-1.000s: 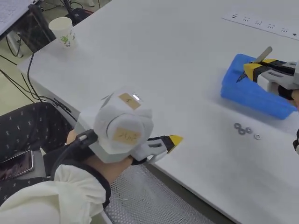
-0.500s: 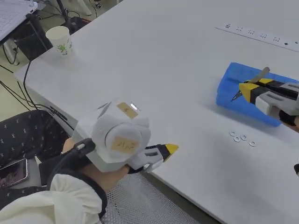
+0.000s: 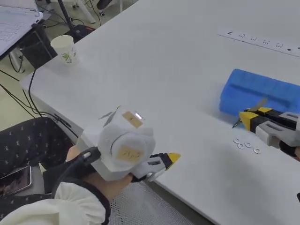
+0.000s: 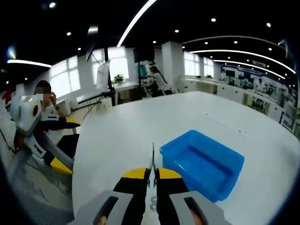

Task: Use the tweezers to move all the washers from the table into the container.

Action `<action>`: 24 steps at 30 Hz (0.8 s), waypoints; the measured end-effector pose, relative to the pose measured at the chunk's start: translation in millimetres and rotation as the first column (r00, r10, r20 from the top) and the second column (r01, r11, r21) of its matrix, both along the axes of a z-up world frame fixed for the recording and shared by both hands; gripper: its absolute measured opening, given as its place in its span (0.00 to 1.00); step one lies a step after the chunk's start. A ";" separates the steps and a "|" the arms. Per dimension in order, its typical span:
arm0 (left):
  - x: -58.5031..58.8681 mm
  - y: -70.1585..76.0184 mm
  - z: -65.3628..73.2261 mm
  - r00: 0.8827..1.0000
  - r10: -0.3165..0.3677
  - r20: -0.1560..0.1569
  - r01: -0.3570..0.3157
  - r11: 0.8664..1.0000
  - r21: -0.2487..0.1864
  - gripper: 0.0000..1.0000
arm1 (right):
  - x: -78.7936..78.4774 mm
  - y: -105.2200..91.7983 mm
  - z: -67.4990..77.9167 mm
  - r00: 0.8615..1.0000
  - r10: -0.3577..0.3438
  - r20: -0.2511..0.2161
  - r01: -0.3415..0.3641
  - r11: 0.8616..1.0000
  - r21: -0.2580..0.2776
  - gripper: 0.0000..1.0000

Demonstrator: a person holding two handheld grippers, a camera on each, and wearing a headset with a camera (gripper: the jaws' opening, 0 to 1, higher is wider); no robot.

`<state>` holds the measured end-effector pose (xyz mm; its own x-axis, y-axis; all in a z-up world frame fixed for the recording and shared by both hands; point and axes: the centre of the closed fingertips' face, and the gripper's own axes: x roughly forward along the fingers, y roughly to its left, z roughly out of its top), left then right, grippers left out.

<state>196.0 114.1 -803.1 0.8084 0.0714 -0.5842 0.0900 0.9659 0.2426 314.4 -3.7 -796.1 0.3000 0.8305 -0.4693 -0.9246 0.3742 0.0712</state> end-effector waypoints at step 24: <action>-1.0 0.9 -3.5 1.000 0.002 -0.015 -0.002 1.000 0.005 0.89 | 6.8 -13.0 -24.1 1.000 -0.014 0.003 0.014 0.998 -0.055 0.03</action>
<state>195.0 114.9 -806.5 0.7992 0.0760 -0.5962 0.0920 0.9648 0.2462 321.1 -16.7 -820.1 0.3127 0.7993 -0.5132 -0.9193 0.3906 0.0481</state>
